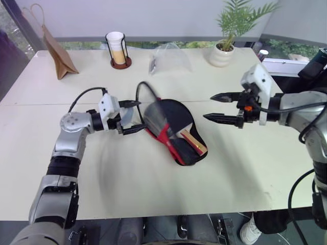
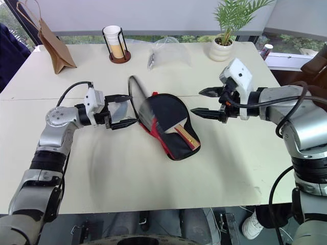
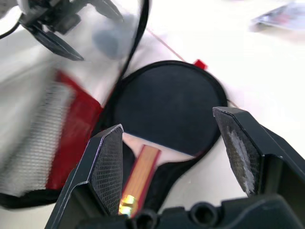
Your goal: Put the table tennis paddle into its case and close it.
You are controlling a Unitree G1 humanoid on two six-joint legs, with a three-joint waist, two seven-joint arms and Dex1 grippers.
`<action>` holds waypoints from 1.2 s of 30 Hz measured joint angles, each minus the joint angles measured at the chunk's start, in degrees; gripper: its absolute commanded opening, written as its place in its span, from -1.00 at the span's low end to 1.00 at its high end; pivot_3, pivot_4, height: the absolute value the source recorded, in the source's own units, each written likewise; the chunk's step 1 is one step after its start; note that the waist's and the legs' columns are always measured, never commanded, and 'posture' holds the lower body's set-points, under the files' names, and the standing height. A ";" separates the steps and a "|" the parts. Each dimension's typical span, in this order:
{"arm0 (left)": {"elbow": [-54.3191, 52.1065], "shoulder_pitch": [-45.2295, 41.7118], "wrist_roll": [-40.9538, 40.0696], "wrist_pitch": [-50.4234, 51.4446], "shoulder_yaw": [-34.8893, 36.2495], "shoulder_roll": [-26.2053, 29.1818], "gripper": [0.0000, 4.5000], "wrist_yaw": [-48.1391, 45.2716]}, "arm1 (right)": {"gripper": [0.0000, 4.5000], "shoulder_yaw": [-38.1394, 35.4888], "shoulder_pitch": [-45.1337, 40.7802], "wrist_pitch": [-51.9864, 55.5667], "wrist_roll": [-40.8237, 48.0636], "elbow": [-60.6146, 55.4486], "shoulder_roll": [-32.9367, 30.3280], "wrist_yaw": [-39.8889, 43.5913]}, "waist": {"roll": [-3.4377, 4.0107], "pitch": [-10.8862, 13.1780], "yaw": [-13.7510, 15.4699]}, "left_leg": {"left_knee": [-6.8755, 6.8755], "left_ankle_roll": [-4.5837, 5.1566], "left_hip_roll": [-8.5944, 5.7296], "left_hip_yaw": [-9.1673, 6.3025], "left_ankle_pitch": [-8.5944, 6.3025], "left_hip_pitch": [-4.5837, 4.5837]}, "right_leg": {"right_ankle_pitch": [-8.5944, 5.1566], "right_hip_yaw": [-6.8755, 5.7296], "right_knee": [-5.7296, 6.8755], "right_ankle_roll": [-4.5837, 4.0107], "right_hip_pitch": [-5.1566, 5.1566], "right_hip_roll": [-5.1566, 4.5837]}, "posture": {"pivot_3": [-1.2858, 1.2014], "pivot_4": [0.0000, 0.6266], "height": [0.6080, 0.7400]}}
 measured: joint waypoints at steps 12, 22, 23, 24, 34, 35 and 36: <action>1.48 -4.62 1.80 6.32 -4.10 -2.77 0.97 0.27 | 0.46 0.39 1.94 2.35 0.61 -0.04 1.73 -3.43 | -0.02 0.01 -0.20 | 0.00 0.01 0.01 -0.08 -0.01 0.01 | 0.00 0.00 -0.02 0.00 0.03 0.06 | 0.03 -0.52 1.00; -8.20 -0.70 -1.52 14.67 0.47 5.60 0.97 0.90 | 0.46 7.67 8.69 10.58 0.58 0.31 5.90 -7.36 | -0.01 0.01 -0.39 | -0.03 0.03 0.01 -0.15 -0.01 0.00 | -0.01 -0.01 -0.01 0.00 0.02 0.06 | 0.03 -0.52 1.00; -8.89 -0.20 -1.84 15.24 0.97 6.00 0.97 1.22 | 0.46 8.12 9.25 11.07 0.64 -0.31 6.15 -7.69 | -0.01 0.01 -0.39 | -0.02 0.03 0.01 -0.15 -0.01 0.00 | -0.02 -0.01 -0.01 -0.01 0.03 0.06 | 0.03 -0.52 1.00; -10.05 0.47 -2.37 15.90 1.36 6.53 0.97 1.72 | 0.46 8.51 9.91 11.66 0.61 -1.17 6.56 -8.32 | -0.02 0.01 -0.39 | -0.02 0.03 0.01 -0.15 -0.01 0.00 | -0.03 -0.01 -0.01 -0.04 0.03 0.06 | 0.03 -0.52 1.00; -17.03 3.63 -4.85 19.55 5.29 8.64 0.97 7.68 | 0.46 11.71 12.71 11.23 -2.44 0.63 9.49 -12.95 | -0.05 -0.01 -0.11 | 0.00 0.03 -0.01 -0.19 -0.01 0.08 | -0.11 -0.01 -0.02 -0.16 0.15 0.06 | 0.03 -0.52 1.00; -17.29 4.08 -4.91 19.86 5.43 8.67 0.97 8.03 | 0.46 12.03 12.65 10.99 -2.77 0.78 9.71 -13.04 | -0.06 -0.02 -0.12 | 0.00 0.03 -0.01 -0.19 -0.01 0.13 | -0.11 -0.01 -0.02 -0.16 0.18 0.07 | 0.03 -0.52 1.00; -17.33 4.32 -4.91 20.02 5.53 8.67 0.97 8.24 | 0.46 12.18 12.65 10.90 -2.95 0.80 9.92 -13.15 | -0.07 -0.02 -0.14 | 0.00 0.03 0.00 -0.20 -0.01 0.14 | -0.11 -0.01 -0.02 -0.17 0.19 0.07 | 0.03 -0.52 1.00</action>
